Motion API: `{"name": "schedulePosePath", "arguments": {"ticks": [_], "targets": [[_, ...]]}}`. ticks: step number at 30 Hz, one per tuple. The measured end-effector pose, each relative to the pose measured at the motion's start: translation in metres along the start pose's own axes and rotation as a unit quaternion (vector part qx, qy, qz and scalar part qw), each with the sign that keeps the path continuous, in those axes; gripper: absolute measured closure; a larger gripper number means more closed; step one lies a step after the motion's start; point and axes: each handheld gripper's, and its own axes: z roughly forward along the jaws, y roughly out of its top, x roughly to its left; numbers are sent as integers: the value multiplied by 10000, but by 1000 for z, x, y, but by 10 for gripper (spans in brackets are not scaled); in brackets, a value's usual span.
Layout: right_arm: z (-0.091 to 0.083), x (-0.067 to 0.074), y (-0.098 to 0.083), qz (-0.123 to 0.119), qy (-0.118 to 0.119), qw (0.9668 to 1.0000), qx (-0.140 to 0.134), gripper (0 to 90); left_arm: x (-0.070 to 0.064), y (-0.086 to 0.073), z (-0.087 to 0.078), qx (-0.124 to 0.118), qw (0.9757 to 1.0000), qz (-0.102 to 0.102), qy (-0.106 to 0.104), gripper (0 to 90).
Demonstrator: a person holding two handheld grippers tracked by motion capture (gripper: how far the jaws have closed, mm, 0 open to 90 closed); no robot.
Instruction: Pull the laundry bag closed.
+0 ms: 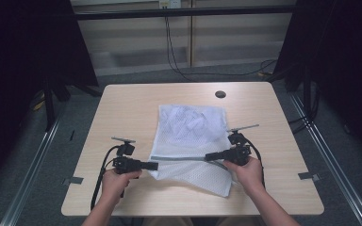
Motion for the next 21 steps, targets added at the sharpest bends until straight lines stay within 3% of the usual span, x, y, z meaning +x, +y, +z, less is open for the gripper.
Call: {"name": "schedulePosePath", "arguments": {"ticks": [21], "targets": [[-10, -6, -4, 43, -74, 10000, -2, 870, 1, 0, -1, -25, 10000, -46, -13, 890]]}}
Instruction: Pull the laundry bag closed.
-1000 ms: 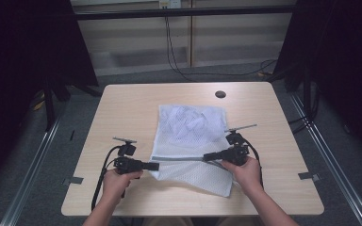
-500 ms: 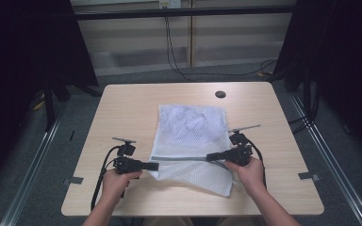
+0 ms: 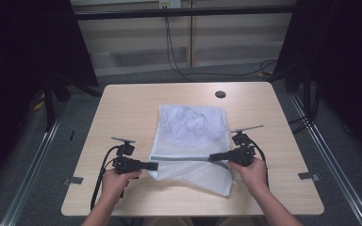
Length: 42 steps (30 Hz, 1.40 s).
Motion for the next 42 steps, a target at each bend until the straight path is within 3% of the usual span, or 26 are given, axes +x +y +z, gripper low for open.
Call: {"name": "schedulePosePath", "arguments": {"ticks": [23, 26, 27, 31, 42], "targets": [[-3, -2, -1, 21, 51, 10000, -14, 870, 0, 0, 0, 6, 10000, -10, -19, 890], [-4, -3, -2, 19, 9, 10000, -5, 870, 0, 0, -2, 19, 10000, 11, 3, 890], [-5, -4, -2, 32, 21, 10000, -15, 870, -1, -1, -2, -22, 10000, -85, -40, 890], [-6, -4, -2, -10, 13, 10000, -13, 870, 0, 0, -2, 21, 10000, 10, -4, 890], [-8, -4, -3, 7, -59, 10000, 10, 870, -1, -1, -3, -28, 10000, -38, 35, 890]]}}
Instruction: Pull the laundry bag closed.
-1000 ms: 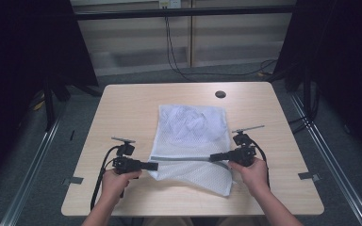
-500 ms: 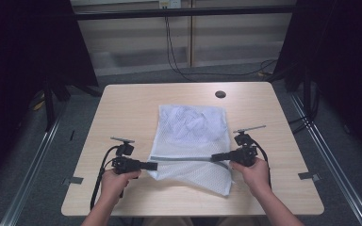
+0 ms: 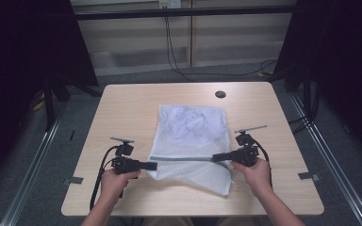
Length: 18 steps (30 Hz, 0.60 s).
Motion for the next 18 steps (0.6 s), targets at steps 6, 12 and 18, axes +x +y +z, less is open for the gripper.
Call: {"name": "schedulePosePath", "arguments": {"ticks": [6, 12, 18], "targets": [[-6, -5, -2, 57, 48, 9999, -72, 870, 3, 0, -4, -43, 10000, -2, 14, 890], [-6, -5, -3, 24, 20, 10000, -63, 870, 4, 0, -4, -5, 10000, 15, 25, 890], [-9, -7, -4, 85, 33, 9999, -93, 870, 6, -1, -8, -31, 10000, -29, 43, 890]]}}
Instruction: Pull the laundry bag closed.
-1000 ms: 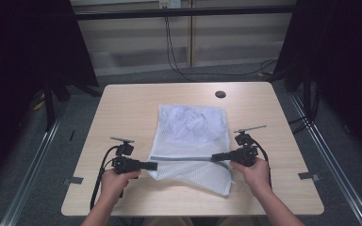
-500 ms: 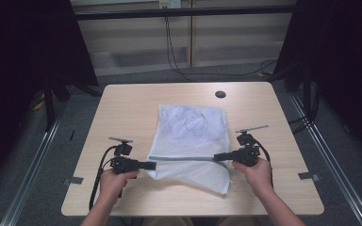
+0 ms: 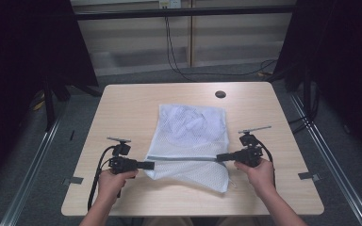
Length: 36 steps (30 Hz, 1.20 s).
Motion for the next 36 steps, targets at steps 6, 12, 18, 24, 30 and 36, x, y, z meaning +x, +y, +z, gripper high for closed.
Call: {"name": "schedulePosePath", "arguments": {"ticks": [6, 12, 18, 24, 30, 36], "targets": [[-3, -1, -1, -51, -19, 10000, -33, 870, -1, 0, 2, -37, 10000, -28, -9, 890], [-4, -1, -3, -53, -64, 10000, -28, 870, -1, 0, 2, 9, 10000, 31, 14, 890], [-11, -6, -5, 0, -85, 9999, -88, 870, -1, 0, 2, -1, 10000, -2, 14, 890], [-12, -6, -7, -16, -113, 9999, -72, 871, -1, -1, 1, 6, 10000, 24, 12, 890], [-25, -14, -10, 73, -184, 9996, -200, 870, 3, -4, -4, -109, 9997, -221, -43, 890], [-28, -14, -11, 58, -238, 9995, -219, 870, 1, -4, -1, -59, 9999, -142, -3, 890]]}}
